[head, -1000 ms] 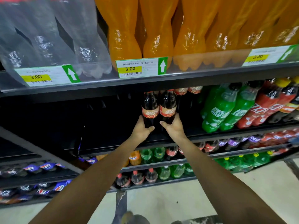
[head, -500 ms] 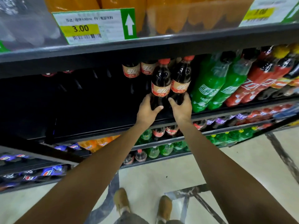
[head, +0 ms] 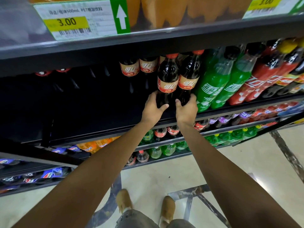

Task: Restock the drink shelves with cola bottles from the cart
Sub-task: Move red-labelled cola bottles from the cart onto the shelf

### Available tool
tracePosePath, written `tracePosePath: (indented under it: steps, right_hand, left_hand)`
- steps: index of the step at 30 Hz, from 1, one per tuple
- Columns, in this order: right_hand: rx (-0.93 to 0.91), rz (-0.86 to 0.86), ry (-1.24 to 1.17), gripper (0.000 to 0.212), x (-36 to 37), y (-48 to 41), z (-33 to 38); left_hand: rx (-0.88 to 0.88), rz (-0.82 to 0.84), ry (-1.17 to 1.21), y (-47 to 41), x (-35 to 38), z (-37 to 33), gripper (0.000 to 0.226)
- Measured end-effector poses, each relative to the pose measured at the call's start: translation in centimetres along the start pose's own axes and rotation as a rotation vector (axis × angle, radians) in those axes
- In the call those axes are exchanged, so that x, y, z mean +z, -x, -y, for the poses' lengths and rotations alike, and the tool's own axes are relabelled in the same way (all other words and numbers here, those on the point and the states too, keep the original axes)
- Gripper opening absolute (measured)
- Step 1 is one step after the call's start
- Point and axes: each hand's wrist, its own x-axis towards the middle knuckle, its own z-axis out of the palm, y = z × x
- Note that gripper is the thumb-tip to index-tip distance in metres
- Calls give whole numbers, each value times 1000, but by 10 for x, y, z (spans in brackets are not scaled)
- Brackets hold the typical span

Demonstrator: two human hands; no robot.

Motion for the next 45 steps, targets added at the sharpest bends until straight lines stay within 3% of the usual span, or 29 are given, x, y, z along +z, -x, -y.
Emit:
tracePosePath:
  steps: [9, 17, 27, 37, 45]
  right_hand:
    - [-4, -57, 140, 56, 5, 3, 3]
    - [192, -126, 11, 53, 16, 5, 7]
    - [292, -136, 27, 54, 20, -2, 8]
    - [275, -158, 106, 52, 25, -10, 10]
    - [279, -162, 122, 44, 26, -17, 6]
  left_hand:
    - [9, 22, -52, -4, -5, 3, 69]
    - [8, 26, -43, -9, -6, 7, 68]
    - [-7, 14, -26, -17, -2, 2, 68]
    - [-25, 11, -13, -19, 1, -2, 68]
    - [-42, -99, -16, -25, 9, -3, 57]
